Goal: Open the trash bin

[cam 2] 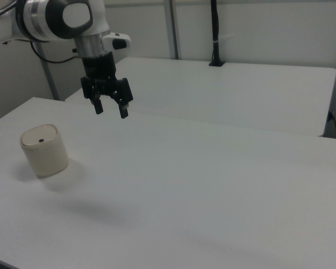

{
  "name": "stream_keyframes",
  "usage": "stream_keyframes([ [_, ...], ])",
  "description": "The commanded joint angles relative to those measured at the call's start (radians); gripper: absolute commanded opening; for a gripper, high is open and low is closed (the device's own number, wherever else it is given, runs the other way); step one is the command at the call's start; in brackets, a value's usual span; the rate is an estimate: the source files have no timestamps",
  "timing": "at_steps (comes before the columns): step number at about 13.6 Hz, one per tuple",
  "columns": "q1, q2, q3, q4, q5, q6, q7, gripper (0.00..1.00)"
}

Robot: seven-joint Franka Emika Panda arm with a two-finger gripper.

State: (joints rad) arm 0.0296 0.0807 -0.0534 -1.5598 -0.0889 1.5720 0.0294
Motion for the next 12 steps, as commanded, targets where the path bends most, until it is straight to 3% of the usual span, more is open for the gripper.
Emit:
stream_keyframes([
  [1, 0.000, -0.018, 0.003, -0.028, -0.005, 0.020, 0.021, 1.00],
  [6, 0.000, -0.012, 0.003, -0.028, 0.000, 0.022, -0.003, 1.00],
  [7, 0.001, -0.010, 0.003, -0.028, 0.000, 0.022, -0.031, 0.91],
  [8, 0.004, -0.007, 0.003, -0.028, 0.000, 0.022, -0.069, 0.75],
  [9, 0.009, 0.002, 0.003, -0.026, 0.011, 0.022, -0.129, 0.42],
  [10, 0.010, 0.005, 0.003, -0.026, 0.035, 0.023, -0.159, 0.15],
  [11, 0.018, 0.010, 0.003, -0.025, 0.067, 0.023, -0.187, 0.00],
  [12, 0.039, 0.011, 0.003, -0.025, 0.083, 0.028, -0.216, 0.00],
])
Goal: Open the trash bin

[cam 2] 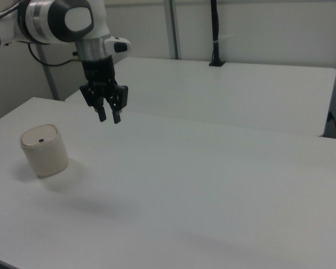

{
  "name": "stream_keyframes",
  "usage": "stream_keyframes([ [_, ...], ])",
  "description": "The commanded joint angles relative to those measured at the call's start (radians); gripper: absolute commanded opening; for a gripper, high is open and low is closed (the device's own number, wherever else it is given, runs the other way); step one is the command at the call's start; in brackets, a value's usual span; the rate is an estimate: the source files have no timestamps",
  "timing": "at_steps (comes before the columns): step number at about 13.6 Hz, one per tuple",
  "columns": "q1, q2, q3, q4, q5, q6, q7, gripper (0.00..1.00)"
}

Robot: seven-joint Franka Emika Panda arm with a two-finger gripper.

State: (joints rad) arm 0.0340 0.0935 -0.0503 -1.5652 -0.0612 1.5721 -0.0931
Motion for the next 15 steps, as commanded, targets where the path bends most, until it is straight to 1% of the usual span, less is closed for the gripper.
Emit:
stream_keyframes([
  [1, 0.062, 0.002, 0.000, -0.019, 0.061, 0.048, -0.120, 0.00],
  [3, 0.125, 0.031, 0.000, -0.018, 0.066, 0.081, -0.157, 0.00],
  [5, 0.206, 0.084, 0.000, 0.005, 0.069, 0.141, -0.181, 0.00],
  [7, 0.282, 0.127, 0.001, 0.007, 0.075, 0.192, -0.203, 0.00],
  [9, 0.345, 0.144, 0.009, 0.005, 0.075, 0.236, -0.209, 0.00],
  [13, 0.434, 0.167, 0.027, 0.002, 0.075, 0.241, -0.201, 0.00],
  [14, 0.440, 0.169, 0.036, 0.001, 0.075, 0.241, -0.200, 0.00],
  [15, 0.442, 0.173, 0.056, -0.002, 0.073, 0.241, -0.197, 0.00],
])
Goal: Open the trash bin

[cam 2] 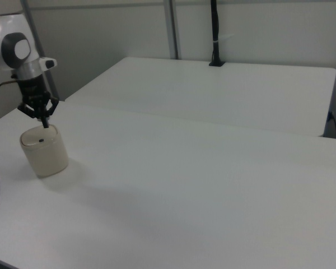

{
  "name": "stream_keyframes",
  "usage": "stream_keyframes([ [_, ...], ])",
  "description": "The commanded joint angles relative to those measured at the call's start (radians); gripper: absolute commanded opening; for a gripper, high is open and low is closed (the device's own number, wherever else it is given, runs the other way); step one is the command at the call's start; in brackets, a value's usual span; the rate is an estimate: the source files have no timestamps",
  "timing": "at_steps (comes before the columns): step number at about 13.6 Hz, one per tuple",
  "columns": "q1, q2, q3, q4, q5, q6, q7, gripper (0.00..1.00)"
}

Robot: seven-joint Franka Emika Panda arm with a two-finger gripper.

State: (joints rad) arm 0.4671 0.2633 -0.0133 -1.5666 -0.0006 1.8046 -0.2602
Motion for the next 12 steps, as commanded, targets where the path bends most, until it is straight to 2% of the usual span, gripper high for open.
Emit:
stream_keyframes([
  [1, 0.010, 0.022, 0.025, -0.001, 0.013, 0.009, -0.028, 0.00],
  [7, 0.083, 0.083, 0.026, -0.001, -0.015, 0.012, -0.028, 0.00],
  [12, 0.078, 0.082, 0.026, 0.000, -0.022, 0.001, -0.027, 0.00],
])
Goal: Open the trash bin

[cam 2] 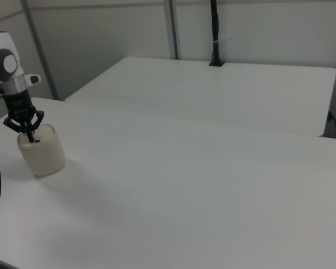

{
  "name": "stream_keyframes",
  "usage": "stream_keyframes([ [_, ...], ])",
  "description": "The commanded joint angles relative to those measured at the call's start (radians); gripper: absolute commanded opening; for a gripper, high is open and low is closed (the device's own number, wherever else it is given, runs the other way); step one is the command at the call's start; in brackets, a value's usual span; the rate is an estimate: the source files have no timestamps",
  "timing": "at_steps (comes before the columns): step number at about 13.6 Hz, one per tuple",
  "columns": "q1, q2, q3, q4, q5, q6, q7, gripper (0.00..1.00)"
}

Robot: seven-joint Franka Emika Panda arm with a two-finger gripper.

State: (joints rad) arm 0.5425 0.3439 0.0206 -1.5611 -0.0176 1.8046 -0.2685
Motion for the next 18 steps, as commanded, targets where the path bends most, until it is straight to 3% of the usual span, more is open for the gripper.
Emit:
stream_keyframes([
  [1, -0.006, -0.023, -0.008, -0.005, -0.002, -0.004, -0.018, 0.00],
  [6, -0.137, -0.132, -0.025, -0.005, -0.004, -0.125, 0.001, 0.04],
  [9, -0.264, -0.178, -0.047, -0.005, -0.005, -0.163, 0.005, 0.15],
  [10, -0.316, -0.189, -0.047, -0.004, -0.005, -0.185, 0.005, 0.30],
  [12, -0.404, -0.216, -0.050, -0.005, -0.005, -0.211, 0.021, 0.98],
  [14, -0.460, -0.243, -0.050, -0.005, -0.045, -0.244, 0.127, 1.00],
  [16, -0.480, -0.243, -0.050, -0.004, -0.099, -0.248, 0.347, 1.00],
  [18, -0.483, -0.247, -0.050, 0.000, -0.116, -0.246, 0.370, 1.00],
])
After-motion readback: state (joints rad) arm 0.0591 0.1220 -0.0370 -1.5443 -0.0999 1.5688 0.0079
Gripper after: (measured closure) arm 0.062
